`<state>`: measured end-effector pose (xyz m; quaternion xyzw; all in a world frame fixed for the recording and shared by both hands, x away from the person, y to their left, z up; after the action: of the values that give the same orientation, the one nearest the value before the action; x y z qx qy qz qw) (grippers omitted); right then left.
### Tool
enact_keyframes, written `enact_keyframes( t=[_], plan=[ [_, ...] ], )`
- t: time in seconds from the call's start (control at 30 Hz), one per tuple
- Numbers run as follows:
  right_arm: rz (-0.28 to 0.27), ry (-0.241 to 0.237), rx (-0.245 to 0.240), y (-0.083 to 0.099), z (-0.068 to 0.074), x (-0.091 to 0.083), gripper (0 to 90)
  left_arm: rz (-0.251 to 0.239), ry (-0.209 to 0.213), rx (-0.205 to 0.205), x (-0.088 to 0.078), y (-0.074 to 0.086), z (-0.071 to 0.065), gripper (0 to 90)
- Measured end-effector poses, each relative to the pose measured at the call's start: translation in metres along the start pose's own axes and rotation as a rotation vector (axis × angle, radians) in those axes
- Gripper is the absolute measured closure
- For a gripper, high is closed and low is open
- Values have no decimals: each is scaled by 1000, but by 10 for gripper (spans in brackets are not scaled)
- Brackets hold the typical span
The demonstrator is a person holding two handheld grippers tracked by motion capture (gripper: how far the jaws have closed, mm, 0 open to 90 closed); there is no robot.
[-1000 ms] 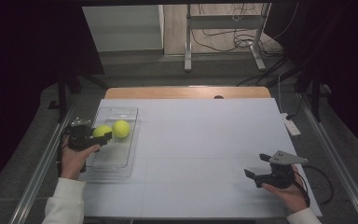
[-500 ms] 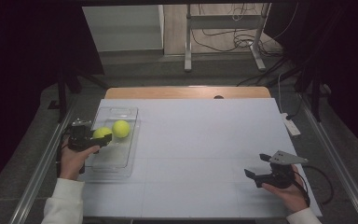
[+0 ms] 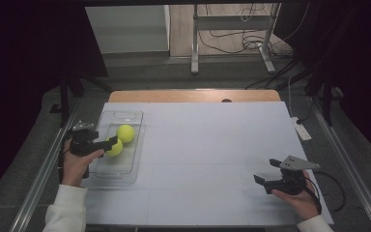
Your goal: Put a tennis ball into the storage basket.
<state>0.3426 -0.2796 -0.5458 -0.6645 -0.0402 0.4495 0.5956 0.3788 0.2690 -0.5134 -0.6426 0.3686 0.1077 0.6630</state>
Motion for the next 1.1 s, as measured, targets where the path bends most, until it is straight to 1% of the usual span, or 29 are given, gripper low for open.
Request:
enact_keyframes(
  t=[0.1,0.13,0.23,0.3,0.4,0.53,0.57,0.6,0.63,0.7,0.83,0.9,0.97,1.03,1.07,1.1],
  plan=[
    [0,-1,3,0,-1,0,103,-34,28,2,-3,-5,-6,162],
    [0,-1,3,0,-1,0,103,-34,28,2,-3,-5,-6,160],
    [-2,-4,9,0,-1,0,103,-69,59,6,-6,-9,-14,158],
    [-3,-8,8,0,-1,1,103,-88,66,13,-7,-12,-17,157],
    [-1,-7,5,0,-2,1,103,-101,77,19,-10,-14,-20,162],
    [-11,-2,12,-1,-2,-1,103,-128,104,6,-13,-15,-23,166],
    [-8,-4,12,-1,-2,-1,103,-135,118,-5,-13,-16,-23,167],
    [-8,-7,11,-1,-2,0,103,-139,132,-13,-14,-16,-25,167],
    [-2,-5,10,0,-3,0,104,-142,133,-10,-15,-17,-26,167],
    [-2,-5,8,0,-2,1,104,-137,121,6,-15,-17,-28,167],
    [-5,-7,9,-1,-2,1,105,-141,131,16,-14,-17,-33,166],
    [-6,-8,10,-1,-3,1,105,-144,141,26,-13,-17,-37,166],
    [-11,-9,14,-2,-3,1,105,-144,160,35,-13,-17,-43,165],
    [-19,-13,22,-4,-2,0,105,-146,172,51,-13,-17,-51,164],
    [-19,-13,22,-4,-2,0,105,-146,172,51,-13,-17,-51,163],
    [-21,-13,21,-4,-2,-1,106,-151,178,63,-14,-17,-56,162]
  ],
)
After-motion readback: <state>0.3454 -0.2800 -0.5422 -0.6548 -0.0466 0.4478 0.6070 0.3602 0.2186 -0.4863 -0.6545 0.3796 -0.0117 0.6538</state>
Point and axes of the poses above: each handheld gripper's, and its own axes: x roughly forward along the jaws, y roughly out of its underside, z roughly to its left, the point moved 8 cm from there along x, roughly forward along the jaws, and after that the axes turned 7 degrees about x, right-handed, at the moved point
